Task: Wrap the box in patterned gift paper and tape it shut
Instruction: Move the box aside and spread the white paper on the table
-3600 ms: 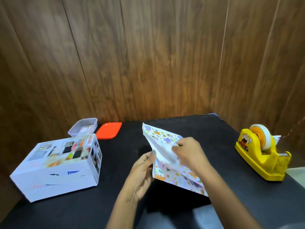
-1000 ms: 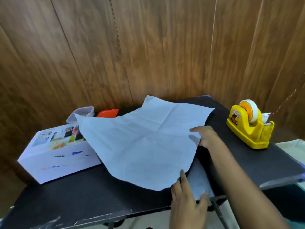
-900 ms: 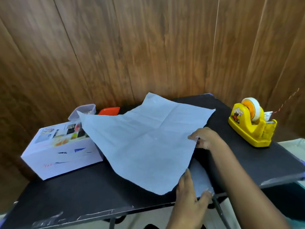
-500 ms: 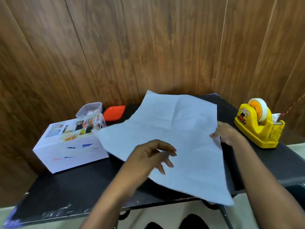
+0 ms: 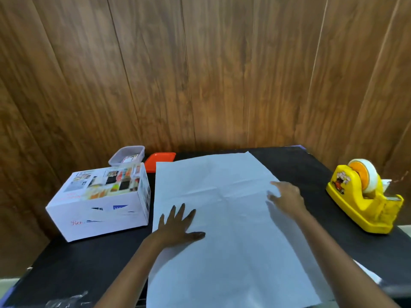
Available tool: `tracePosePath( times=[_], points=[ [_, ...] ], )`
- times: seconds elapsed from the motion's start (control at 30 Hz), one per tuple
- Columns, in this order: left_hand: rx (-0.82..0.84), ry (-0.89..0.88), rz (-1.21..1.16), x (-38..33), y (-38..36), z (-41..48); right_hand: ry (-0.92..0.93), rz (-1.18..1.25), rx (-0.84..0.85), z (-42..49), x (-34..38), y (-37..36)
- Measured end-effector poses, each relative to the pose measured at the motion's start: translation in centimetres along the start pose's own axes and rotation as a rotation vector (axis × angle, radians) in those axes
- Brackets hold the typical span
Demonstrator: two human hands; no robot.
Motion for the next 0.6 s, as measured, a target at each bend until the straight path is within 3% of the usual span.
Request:
tracePosePath(
  times=[0.13, 0.4, 0.6],
  points=[
    [-0.031, -0.025, -0.019, 0.6, 1.1, 0.5, 0.103, -0.253, 0.206, -3.1, 3.0, -4.6],
    [-0.004, -0.056, -0.050, 0.4, 1.2, 1.1, -0.045, -0.272, 0.207, -4.9, 1.9, -5.4],
    [-0.072, 0.007, -0.033, 0.2, 0.4, 1.8, -0.032, -0.306, 0.192, -5.5, 2.3, -5.4]
  ],
)
Point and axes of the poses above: each hand's wrist, its own z-axis towards the middle knuckle, its own y-axis out of the back of the hand, x = y × z, the point moved 9 cm from there along z, towards the middle knuckle, and after that the axes turned 1 degree about -z, right-handed, at the moved point
